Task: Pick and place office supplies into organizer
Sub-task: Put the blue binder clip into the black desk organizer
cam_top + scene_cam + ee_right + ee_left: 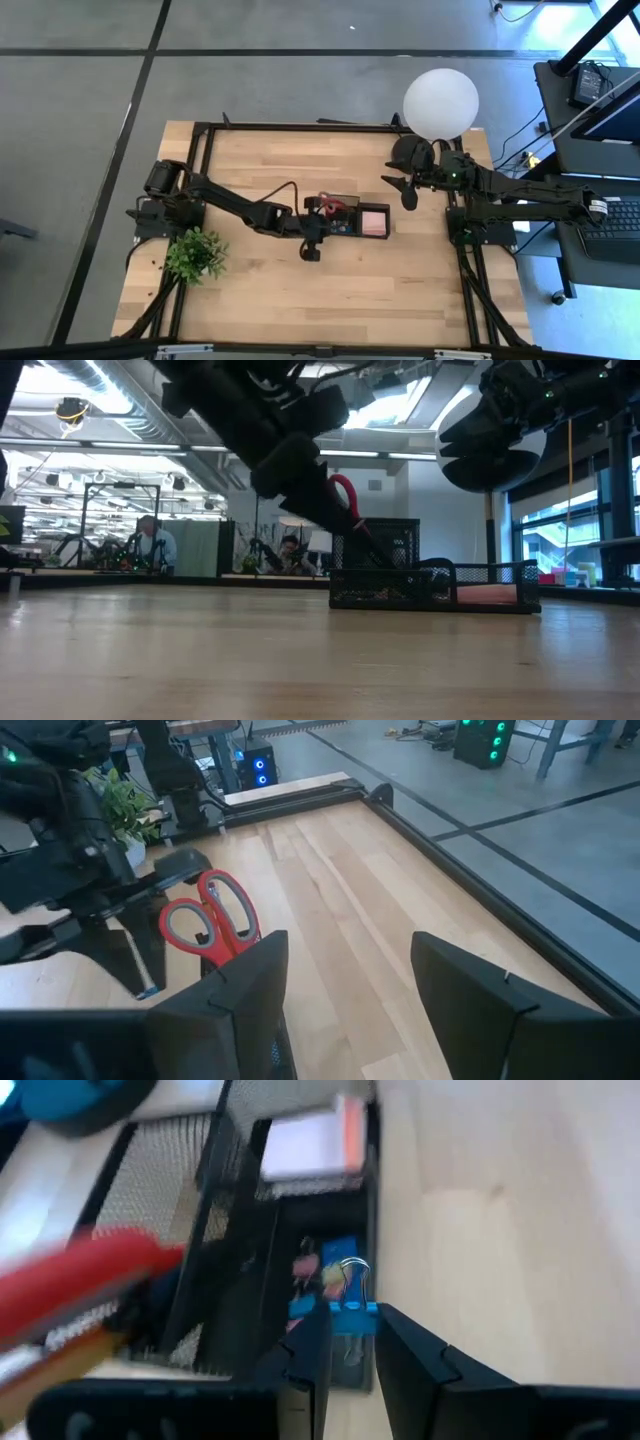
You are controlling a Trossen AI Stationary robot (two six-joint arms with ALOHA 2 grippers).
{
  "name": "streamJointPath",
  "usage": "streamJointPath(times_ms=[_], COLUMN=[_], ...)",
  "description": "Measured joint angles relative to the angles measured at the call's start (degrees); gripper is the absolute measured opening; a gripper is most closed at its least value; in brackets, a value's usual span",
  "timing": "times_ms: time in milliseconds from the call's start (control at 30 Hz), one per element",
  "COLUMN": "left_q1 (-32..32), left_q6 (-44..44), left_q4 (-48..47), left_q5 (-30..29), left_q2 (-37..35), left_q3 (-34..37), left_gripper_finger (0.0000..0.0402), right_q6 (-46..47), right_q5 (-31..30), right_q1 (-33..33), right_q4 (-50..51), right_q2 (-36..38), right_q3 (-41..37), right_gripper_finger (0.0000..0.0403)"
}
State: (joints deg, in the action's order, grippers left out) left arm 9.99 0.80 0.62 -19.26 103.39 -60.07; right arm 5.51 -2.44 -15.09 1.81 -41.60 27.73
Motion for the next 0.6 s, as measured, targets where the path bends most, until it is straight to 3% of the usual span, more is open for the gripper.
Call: streamJointPath(times_ms=[167,600], left_q1=[0.17,-0.55], left_q6=[0.0,-0.07], left_q4=[-0.45,-0.1], left_q5=[-2.68,-1.27], left_q2=[0.57,2.21], left_q3=[0.0,0.0], left_gripper_finger=[0.0066,0.0067], right_q6=[-0.01,-0.01], right_q5=[0.0,0.0], right_q1=[0.0,0.01], right_q4=[-0.03,-0.03], right_q2=[0.0,0.0], right_q3=[0.0,0.0], right_gripper_finger=[0.0217,0.0217])
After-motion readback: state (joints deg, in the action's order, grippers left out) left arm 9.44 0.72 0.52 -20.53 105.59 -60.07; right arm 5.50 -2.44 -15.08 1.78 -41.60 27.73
